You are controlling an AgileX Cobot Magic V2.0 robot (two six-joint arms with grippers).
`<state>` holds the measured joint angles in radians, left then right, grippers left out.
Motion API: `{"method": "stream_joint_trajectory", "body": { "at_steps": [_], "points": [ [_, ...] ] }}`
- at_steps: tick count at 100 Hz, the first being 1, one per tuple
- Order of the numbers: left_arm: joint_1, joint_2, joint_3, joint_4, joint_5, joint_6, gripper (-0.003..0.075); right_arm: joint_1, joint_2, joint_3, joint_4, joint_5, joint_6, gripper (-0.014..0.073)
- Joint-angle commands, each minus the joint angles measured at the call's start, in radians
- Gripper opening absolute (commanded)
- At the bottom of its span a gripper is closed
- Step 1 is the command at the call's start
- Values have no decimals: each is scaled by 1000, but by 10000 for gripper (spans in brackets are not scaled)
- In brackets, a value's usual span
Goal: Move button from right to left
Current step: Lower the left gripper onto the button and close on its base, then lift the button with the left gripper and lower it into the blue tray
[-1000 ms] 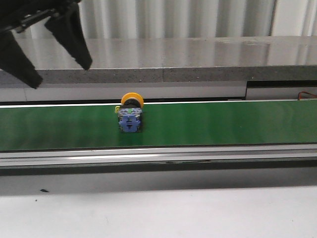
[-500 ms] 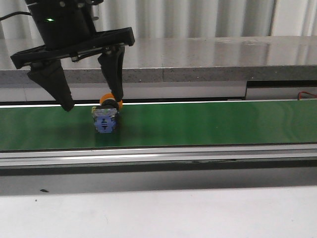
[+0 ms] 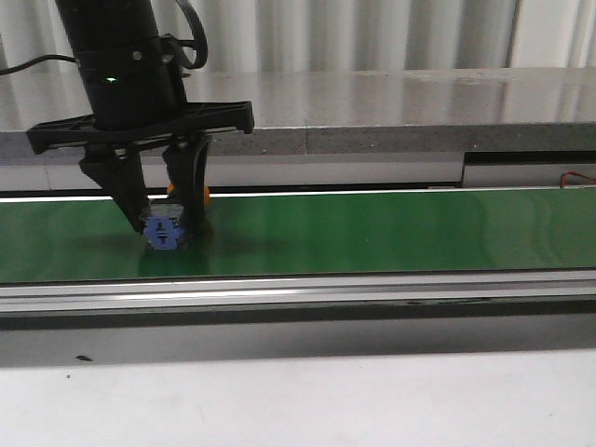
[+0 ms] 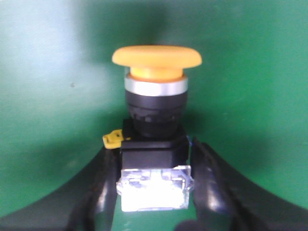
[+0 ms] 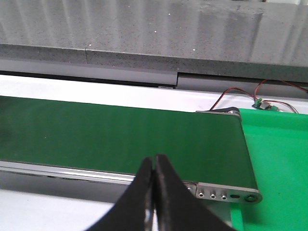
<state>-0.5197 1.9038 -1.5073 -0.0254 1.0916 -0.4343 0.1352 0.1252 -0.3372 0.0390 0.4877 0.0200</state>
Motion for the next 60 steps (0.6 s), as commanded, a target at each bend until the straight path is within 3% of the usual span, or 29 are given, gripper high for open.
{"method": "stream_joint_trajectory", "body": {
  "at_steps": [1, 10, 29, 60],
  "points": [
    [-7, -47, -29, -5, -12, -13, 52, 1, 11, -25, -8, -81, -6, -68],
    [-7, -53, -29, -1, -14, -13, -20, 1, 11, -25, -8, -81, -6, -68],
    [9, -91, -29, 14, -19, -13, -20, 1, 11, -25, -8, -81, -6, -68],
    [200, -172, -40, 14, 57, 97, -20, 1, 11, -25, -8, -81, -6, -68]
  ]
}}
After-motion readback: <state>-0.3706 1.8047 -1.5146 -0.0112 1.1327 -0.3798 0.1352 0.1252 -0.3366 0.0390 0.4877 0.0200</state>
